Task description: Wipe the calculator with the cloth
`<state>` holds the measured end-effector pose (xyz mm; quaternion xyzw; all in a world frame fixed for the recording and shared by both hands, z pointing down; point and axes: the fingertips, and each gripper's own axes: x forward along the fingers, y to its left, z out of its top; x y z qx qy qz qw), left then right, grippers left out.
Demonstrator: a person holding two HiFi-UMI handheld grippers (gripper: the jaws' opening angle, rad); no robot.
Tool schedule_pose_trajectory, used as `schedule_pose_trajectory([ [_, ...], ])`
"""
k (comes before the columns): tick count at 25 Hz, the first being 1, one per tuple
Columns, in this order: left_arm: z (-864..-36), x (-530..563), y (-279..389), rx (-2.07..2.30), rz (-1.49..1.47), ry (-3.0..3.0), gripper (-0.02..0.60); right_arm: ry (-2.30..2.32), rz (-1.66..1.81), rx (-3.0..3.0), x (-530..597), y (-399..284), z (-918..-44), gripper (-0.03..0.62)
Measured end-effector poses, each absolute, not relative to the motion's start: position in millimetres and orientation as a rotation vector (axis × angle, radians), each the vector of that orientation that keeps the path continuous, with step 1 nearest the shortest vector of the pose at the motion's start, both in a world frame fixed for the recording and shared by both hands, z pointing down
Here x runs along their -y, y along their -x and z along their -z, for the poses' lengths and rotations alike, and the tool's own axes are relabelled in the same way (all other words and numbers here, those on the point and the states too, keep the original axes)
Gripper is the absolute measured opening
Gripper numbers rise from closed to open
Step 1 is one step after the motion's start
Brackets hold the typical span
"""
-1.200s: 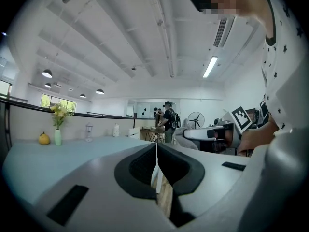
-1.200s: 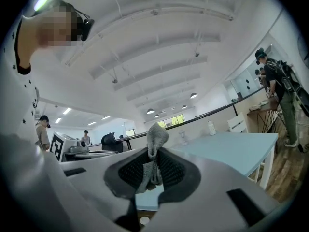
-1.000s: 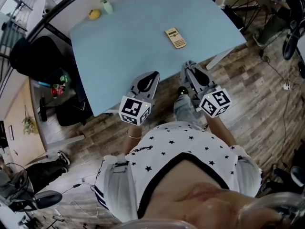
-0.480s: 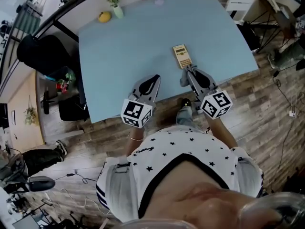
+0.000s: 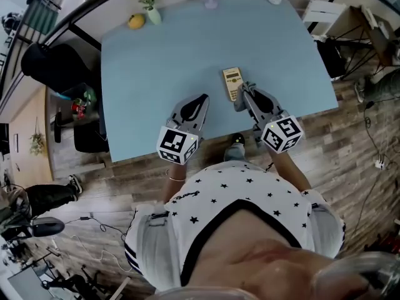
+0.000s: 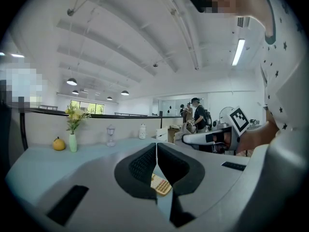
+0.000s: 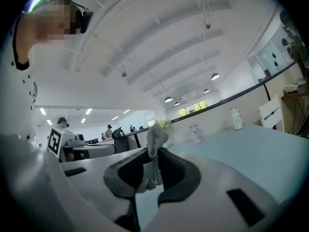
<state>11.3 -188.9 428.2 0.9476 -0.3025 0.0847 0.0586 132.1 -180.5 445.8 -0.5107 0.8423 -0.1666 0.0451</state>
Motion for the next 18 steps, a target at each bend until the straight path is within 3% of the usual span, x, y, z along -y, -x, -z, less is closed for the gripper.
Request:
schedule_pose_trajectory([
  [18,-423.8,225.6,-47.8,1.136,-0.249,-2.808,0.031,1.39,0.536,-2.74,236.3,-168.0,-460.3,0.041],
])
